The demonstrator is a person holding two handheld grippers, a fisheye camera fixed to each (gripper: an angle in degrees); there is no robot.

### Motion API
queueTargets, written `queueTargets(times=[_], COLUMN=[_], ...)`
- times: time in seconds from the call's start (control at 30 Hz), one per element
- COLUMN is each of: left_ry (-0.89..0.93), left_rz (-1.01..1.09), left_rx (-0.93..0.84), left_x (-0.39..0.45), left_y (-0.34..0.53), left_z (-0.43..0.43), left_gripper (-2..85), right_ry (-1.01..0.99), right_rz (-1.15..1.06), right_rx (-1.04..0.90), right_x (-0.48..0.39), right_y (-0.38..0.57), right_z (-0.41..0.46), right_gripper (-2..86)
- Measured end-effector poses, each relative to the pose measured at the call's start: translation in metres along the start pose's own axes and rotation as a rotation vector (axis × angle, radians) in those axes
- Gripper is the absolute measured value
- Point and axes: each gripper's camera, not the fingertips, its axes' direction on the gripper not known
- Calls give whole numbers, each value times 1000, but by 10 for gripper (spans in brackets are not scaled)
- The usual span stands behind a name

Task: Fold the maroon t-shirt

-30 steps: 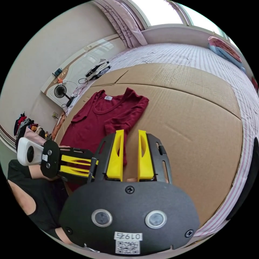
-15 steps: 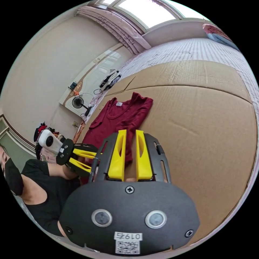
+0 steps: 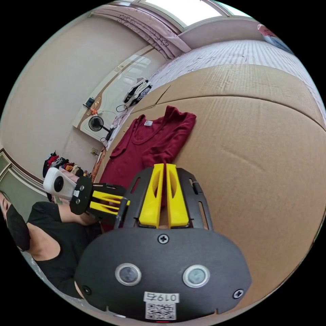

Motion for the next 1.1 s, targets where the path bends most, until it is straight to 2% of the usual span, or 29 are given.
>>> queueTargets(times=[0.3, 0.5, 0.83, 0.93, 1.1], left_ry=[-28, -5, 6, -46, -9], left_rz=[38, 22, -12, 53, 358], left_rx=[-22, -11, 70, 74, -40], left_x=[7, 5, -21, -29, -30], left_y=[-33, -62, -119, -159, -233], left_z=[28, 44, 42, 53, 96], left_gripper=[14, 11, 14, 22, 65], right_ry=[11, -16, -113, -85, -89], right_rz=[2, -29, -148, -187, -220], right_rx=[5, -24, -18, -70, -126], right_x=[8, 11, 35, 27, 23], right_y=[-7, -3, 49, 45, 43], right_z=[-21, -41, -103, -95, -83], right_gripper=[4, 50, 59, 60, 59])
